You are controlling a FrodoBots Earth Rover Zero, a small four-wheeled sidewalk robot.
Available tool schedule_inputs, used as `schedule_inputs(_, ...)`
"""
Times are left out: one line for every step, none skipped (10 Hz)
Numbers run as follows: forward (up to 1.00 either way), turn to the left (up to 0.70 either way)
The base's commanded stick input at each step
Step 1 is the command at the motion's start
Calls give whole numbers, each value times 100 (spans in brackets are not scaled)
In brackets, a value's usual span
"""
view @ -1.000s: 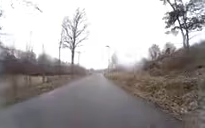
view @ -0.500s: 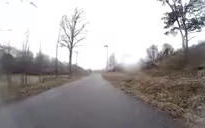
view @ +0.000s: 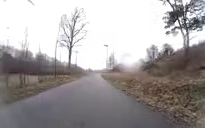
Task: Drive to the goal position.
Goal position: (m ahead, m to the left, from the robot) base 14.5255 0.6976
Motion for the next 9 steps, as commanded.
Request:
schedule_inputs(57, 57)
schedule_inputs(57, 5)
schedule_inputs(57, 0)
schedule_inputs(57, 0)
schedule_inputs(56, 0)
schedule_inputs(56, 17)
schedule_inputs(56, 56)
schedule_inputs(56, 56)
schedule_inputs(56, 56)
